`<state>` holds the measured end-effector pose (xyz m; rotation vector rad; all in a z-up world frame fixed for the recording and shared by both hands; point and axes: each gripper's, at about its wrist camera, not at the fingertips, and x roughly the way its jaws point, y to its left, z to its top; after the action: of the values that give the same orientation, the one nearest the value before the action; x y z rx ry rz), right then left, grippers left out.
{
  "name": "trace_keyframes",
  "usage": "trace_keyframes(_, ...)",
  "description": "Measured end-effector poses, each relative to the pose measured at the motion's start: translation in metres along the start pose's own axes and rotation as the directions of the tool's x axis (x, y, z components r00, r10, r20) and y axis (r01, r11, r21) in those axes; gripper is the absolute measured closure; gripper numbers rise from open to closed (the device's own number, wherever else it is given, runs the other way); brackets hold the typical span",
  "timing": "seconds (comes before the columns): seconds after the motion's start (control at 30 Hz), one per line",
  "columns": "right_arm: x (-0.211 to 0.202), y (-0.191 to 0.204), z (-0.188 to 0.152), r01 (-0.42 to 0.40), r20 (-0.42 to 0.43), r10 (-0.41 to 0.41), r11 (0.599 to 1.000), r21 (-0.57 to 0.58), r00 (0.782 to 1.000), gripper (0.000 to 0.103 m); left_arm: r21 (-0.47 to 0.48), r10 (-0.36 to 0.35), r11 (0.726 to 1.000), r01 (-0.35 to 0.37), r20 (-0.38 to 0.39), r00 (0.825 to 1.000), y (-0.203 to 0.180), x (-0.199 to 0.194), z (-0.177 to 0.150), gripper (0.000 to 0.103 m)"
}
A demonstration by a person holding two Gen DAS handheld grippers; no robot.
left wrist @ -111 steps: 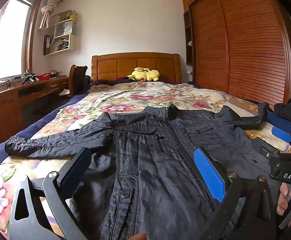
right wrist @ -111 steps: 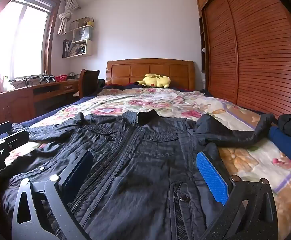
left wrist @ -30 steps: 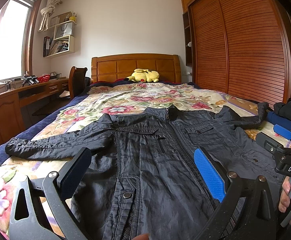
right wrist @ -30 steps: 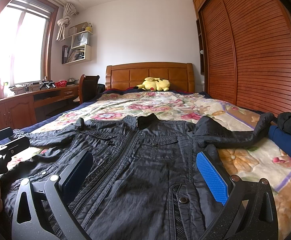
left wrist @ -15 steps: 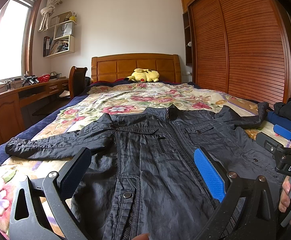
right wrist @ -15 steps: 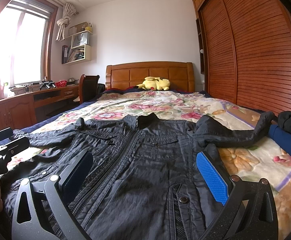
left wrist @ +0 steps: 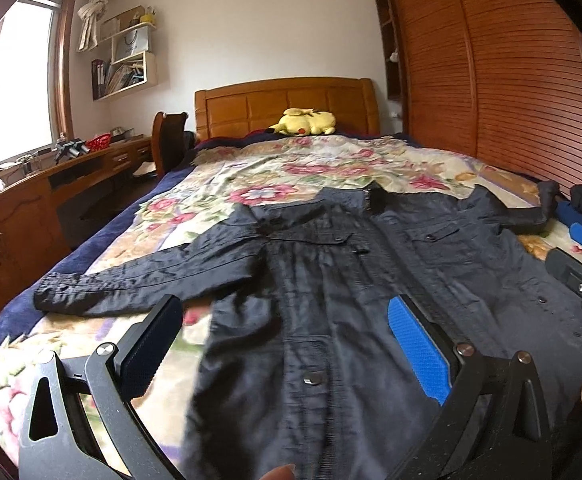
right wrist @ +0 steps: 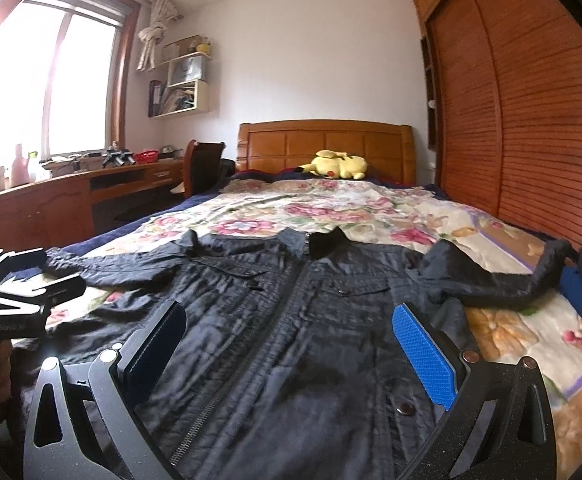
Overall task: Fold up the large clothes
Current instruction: 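Move the left gripper to the jacket sleeve cuff and grasp it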
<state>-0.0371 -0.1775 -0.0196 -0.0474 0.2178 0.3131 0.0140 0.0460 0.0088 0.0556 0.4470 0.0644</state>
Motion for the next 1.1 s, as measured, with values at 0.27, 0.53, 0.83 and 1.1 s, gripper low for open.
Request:
trace_keyframes(0.27,0.011,0.020,0.013,-0.020,-0.035,0.018,0.999,-0.049,0.999,0.000,-0.020,0.053,0.998,-0.054,-0.043,0.998,0.039,0.005,0.007,0.000)
trace_keyframes(0.53,0.029,0.033,0.027,-0.070,-0.078,0.063,0.993,-0.092,0.995,0.000,-0.033,0.093,0.995,-0.096,-0.087,0.992,0.087,0.021,0.006,0.000)
trace_keyframes(0.83,0.061,0.062,0.045,-0.147,-0.119,0.134,0.982,-0.115,0.984,0.000,-0.107,0.092,0.988,-0.112,-0.173,0.981,0.152,0.053,-0.006,0.000)
trace_keyframes(1.1,0.088,0.084,0.052,-0.221,-0.138,0.203,0.967,-0.129,0.969,0.000,-0.099,0.121,0.984,-0.149,-0.244,0.962,0.210,0.081,-0.013,0.000)
